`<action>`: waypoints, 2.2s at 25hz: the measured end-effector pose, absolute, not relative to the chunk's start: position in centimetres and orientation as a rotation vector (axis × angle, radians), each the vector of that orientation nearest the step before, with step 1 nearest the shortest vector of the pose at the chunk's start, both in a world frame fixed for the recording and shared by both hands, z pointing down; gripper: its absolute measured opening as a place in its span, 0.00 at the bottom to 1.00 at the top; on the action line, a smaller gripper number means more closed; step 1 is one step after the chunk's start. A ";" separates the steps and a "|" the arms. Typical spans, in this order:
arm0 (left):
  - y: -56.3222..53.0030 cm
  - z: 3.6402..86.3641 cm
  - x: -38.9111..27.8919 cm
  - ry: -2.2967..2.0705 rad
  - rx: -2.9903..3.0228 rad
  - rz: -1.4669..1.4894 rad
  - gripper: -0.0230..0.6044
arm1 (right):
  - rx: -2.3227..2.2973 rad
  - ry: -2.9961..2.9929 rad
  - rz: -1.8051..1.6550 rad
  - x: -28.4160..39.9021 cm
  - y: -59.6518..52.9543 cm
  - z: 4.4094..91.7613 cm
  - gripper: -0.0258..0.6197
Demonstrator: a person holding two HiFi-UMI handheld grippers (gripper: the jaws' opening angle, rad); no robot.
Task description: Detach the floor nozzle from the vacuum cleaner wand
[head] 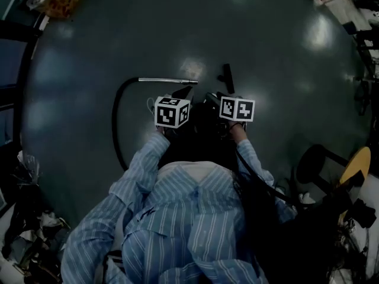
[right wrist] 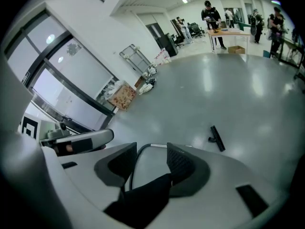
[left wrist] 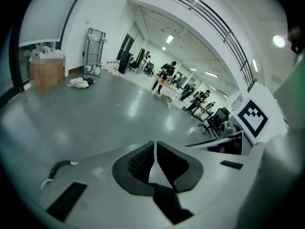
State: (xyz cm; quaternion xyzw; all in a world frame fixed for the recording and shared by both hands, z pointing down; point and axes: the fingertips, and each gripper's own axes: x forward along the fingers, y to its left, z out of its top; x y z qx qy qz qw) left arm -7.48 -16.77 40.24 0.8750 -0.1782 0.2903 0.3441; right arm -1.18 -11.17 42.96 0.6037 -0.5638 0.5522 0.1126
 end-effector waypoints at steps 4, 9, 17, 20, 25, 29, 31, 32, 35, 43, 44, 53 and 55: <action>-15.3 40.4 -8.5 -0.466 2.243 0.752 0.07 | 1.788 -1.639 1.588 -0.6 -9.5 41.9 0.29; -14.3 39.4 -7.7 -0.496 2.229 0.717 0.07 | 1.811 -1.632 1.574 1.5 -7.8 40.6 0.11; -11.1 37.7 -5.2 -0.622 2.217 0.630 0.07 | 1.755 -1.650 1.511 5.0 -2.4 39.8 0.09; -8.2 37.0 -3.9 -0.709 2.180 0.574 0.07 | 1.694 -1.667 1.499 6.7 1.2 40.0 0.09; -1.2 36.8 -2.2 -0.800 2.109 0.504 0.07 | 1.569 -1.725 1.459 8.4 6.9 41.0 0.09; 4.6 37.2 -2.7 -0.831 2.051 0.503 0.07 | 1.502 -1.753 1.437 8.1 10.2 41.4 0.09; 6.9 37.1 -3.7 -0.839 2.047 0.524 0.07 | 1.472 -1.766 1.450 7.2 11.4 41.7 0.09; 7.8 37.0 -4.3 -0.849 2.049 0.532 0.07 | 1.455 -1.775 1.457 6.6 11.9 41.9 0.09; 9.9 36.8 -5.9 -0.896 2.040 0.532 0.07 | 1.399 -1.809 1.449 5.1 13.4 42.4 0.09; 14.9 36.1 -8.4 -0.964 2.005 0.502 0.07 | 1.309 -1.858 1.376 2.5 17.1 41.5 0.09; 15.8 36.0 -9.2 -0.964 2.007 0.500 0.07 | 1.305 -1.859 1.375 1.6 17.6 41.4 0.09; 22.1 35.7 -16.4 -0.995 2.010 0.416 0.07 | 1.280 -1.910 1.357 -6.1 22.9 41.2 0.09; 23.5 35.6 -18.5 -0.999 2.005 0.394 0.07 | 1.276 -1.924 1.366 -8.1 24.7 41.0 0.09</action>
